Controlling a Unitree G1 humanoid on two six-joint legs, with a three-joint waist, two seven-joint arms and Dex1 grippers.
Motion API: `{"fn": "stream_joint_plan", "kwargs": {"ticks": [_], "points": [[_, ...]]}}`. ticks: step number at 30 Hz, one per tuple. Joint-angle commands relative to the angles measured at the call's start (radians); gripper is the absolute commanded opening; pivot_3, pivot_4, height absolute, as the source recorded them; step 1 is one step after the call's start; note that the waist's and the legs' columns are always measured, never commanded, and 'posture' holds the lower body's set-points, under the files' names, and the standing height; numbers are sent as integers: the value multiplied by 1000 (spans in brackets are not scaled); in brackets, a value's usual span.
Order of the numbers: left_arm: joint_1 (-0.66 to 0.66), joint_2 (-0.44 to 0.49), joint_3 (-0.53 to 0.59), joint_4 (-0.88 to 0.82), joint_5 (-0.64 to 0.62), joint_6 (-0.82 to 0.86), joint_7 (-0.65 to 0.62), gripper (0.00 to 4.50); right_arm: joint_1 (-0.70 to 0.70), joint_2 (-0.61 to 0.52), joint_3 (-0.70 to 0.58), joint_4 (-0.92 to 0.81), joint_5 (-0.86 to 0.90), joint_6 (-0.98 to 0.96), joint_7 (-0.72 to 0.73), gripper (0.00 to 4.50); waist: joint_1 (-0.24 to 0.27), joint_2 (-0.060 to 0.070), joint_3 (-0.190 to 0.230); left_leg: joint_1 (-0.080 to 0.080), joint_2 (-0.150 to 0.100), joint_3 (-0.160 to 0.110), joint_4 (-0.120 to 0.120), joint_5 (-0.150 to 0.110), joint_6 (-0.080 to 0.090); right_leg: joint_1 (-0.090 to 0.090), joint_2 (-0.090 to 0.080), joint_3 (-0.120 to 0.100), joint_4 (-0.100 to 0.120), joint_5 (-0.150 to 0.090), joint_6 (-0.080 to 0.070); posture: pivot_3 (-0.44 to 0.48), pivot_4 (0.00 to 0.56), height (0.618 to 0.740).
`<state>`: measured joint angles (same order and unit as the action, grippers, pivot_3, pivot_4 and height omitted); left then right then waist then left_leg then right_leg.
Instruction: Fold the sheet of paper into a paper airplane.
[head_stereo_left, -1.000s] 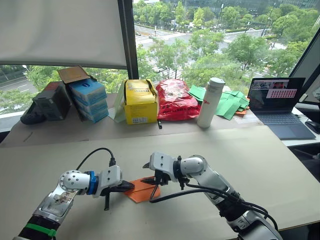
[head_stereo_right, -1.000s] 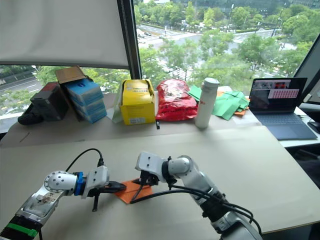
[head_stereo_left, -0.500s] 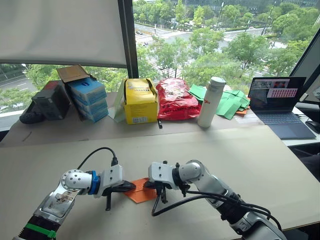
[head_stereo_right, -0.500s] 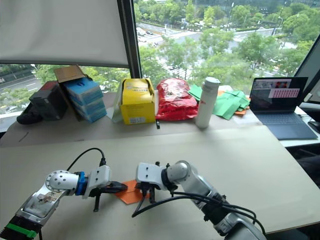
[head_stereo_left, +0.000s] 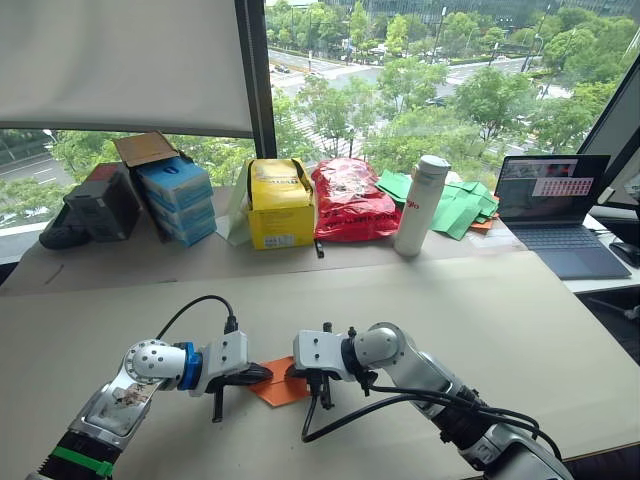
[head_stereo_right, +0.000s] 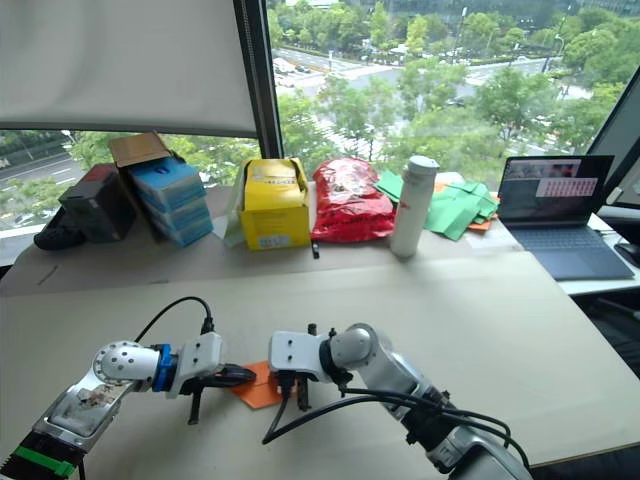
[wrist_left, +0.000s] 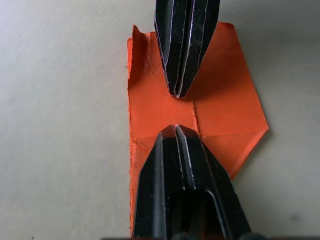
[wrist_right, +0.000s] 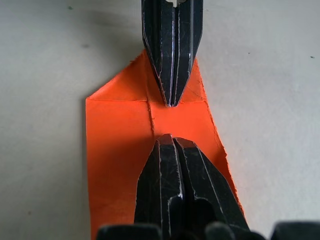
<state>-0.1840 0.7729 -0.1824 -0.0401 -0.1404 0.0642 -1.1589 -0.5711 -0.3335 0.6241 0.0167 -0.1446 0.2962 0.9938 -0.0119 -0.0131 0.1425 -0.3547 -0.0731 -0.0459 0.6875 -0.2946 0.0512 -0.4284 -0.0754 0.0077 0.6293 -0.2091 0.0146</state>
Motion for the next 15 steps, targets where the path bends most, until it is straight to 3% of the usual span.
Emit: {"fn": "stream_joint_plan", "kwargs": {"ticks": [1, 15], "points": [[17, 13, -28, 24, 40, -10, -7, 0, 26, -58, 18, 43, -53, 53, 11, 13, 1, 0, 0, 3, 0, 0, -1, 0, 0, 3, 0, 0, -1, 0, 0, 0, 150, 740], [9, 9, -39, 40, 50, -32, 0, 0, 55, -173, -13, -37, -47, 104, 26, 13, 8, 1, -1, 3, 0, -1, -1, 0, 1, 5, -1, 0, -3, 0, 0, 0, 150, 740]]}}
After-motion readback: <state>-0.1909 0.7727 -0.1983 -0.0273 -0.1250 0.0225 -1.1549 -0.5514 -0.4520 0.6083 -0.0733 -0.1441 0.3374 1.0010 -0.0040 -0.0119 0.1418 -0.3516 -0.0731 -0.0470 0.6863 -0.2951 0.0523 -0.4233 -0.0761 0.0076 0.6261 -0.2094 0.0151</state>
